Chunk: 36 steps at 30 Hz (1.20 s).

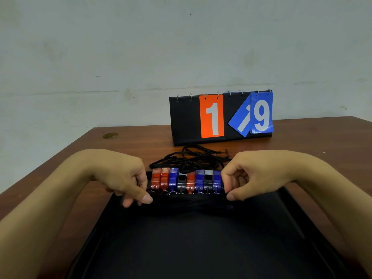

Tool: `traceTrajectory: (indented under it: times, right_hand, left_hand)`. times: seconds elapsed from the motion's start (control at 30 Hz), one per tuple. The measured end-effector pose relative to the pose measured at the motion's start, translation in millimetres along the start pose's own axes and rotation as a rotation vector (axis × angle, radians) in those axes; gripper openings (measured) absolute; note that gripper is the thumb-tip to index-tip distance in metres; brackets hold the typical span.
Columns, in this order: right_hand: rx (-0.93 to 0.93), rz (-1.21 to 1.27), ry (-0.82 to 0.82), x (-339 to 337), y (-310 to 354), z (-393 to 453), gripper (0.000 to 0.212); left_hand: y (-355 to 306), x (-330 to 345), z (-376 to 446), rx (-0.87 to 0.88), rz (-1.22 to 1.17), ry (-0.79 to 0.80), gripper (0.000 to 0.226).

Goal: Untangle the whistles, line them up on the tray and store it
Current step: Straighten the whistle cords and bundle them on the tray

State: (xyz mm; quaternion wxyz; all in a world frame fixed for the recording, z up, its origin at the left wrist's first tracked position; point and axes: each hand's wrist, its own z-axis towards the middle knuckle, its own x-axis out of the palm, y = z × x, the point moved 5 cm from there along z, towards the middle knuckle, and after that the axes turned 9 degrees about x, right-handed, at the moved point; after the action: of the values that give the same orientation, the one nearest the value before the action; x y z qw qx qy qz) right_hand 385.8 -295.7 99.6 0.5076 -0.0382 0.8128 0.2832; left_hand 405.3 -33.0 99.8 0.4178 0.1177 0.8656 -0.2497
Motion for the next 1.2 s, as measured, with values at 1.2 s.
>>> traceTrajectory:
  times: [1.2]
  right_hand:
    - [0.296,0.123,-0.499,-20.1,-76.0,53.4,0.078]
  left_hand:
    - [8.0,-27.6,17.0,0.245,0.037,-0.609,0.05]
